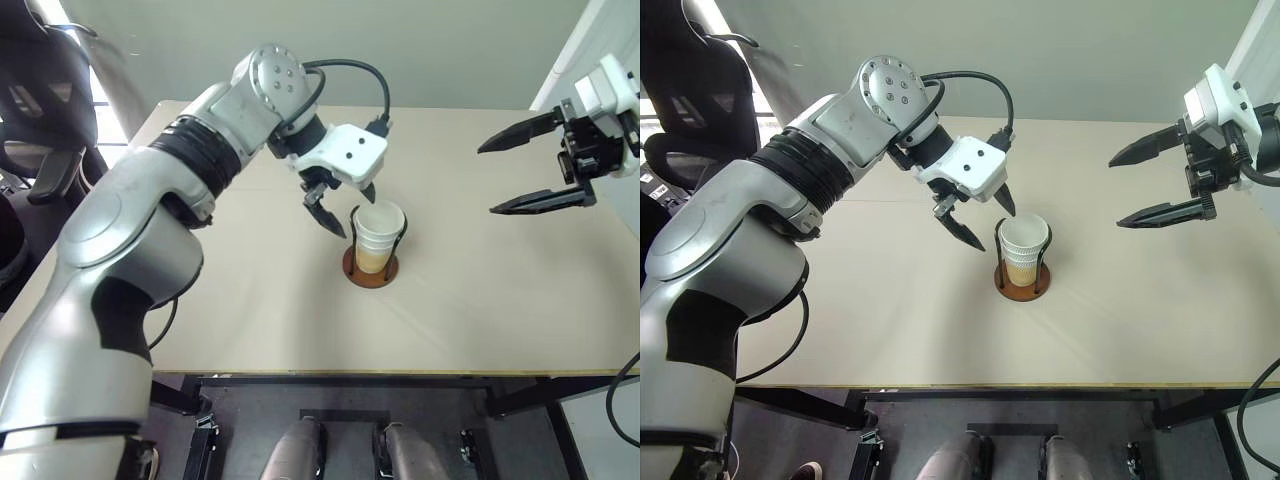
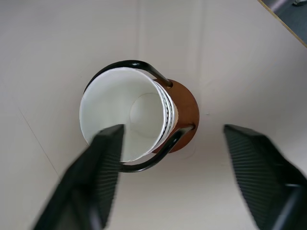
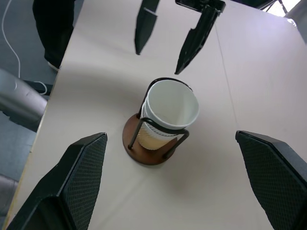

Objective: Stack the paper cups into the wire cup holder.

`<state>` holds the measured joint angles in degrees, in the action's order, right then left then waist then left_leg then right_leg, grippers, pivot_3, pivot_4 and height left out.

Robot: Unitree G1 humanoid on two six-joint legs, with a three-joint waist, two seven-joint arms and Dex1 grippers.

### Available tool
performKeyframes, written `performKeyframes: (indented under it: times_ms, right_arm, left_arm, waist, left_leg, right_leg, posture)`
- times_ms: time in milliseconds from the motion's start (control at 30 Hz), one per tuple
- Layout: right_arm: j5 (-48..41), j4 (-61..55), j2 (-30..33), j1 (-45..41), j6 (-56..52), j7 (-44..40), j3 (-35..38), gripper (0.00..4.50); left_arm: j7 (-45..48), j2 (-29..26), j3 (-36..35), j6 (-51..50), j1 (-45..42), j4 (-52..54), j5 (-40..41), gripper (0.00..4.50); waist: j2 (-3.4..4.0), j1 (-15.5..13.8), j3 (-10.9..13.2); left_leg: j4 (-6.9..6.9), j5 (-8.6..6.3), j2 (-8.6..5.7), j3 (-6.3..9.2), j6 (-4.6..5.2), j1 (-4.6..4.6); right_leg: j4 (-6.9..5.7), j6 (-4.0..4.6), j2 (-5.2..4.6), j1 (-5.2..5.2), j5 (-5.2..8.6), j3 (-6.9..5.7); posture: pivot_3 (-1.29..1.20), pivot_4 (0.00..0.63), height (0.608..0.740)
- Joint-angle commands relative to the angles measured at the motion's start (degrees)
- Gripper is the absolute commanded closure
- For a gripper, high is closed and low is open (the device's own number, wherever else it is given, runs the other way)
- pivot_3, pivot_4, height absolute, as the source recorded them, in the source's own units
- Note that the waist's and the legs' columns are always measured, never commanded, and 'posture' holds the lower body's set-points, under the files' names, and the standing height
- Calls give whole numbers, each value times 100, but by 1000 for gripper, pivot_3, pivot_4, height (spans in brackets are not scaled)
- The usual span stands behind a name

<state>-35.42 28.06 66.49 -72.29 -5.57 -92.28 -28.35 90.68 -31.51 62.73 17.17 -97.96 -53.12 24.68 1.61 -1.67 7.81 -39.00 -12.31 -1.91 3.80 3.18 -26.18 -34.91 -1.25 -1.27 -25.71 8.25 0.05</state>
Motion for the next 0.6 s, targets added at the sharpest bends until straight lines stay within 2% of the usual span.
performKeyframes:
  times_ms: [33,200,300,433,600]
  right_arm:
    - [-6,5,122,-148,67,-22,2,69]
    - [-12,-38,105,-52,55,-22,50,69]
    - [-8,-58,90,85,4,-22,135,69]
    - [16,-35,88,252,30,-22,191,69]
    - [91,153,-40,321,157,-22,211,69]
  left_arm:
    - [182,-45,-46,54,-41,-9,62,48]
    - [182,-27,-375,-235,34,25,327,48]
    - [182,75,-1253,-821,163,-102,641,48]
    - [125,74,-2485,-1374,539,-60,588,48]
    - [-528,-50,-3630,-2018,1224,729,269,48]
  waist:
    - [0,-2,0]
    - [0,0,0]
    - [-1,0,0]
    - [3,11,0]
    - [9,29,0]
  left_leg:
    - [0,0,0,0,0,0]
    - [1,-1,1,0,-1,1]
    - [2,-1,1,-1,-1,1]
    - [1,-1,0,-1,0,1]
    - [6,1,4,-7,-3,10]
  right_leg:
    - [0,0,0,0,0,0]
    - [-1,-1,0,0,-1,0]
    - [-2,-1,0,0,-1,-1]
    - [0,-7,0,-1,-4,-1]
    - [-7,-5,4,0,-1,-1]
  posture:
    - [0,150,740]
    - [0,150,740]
    - [0,150,740]
    - [0,150,740]
    - [0,150,740]
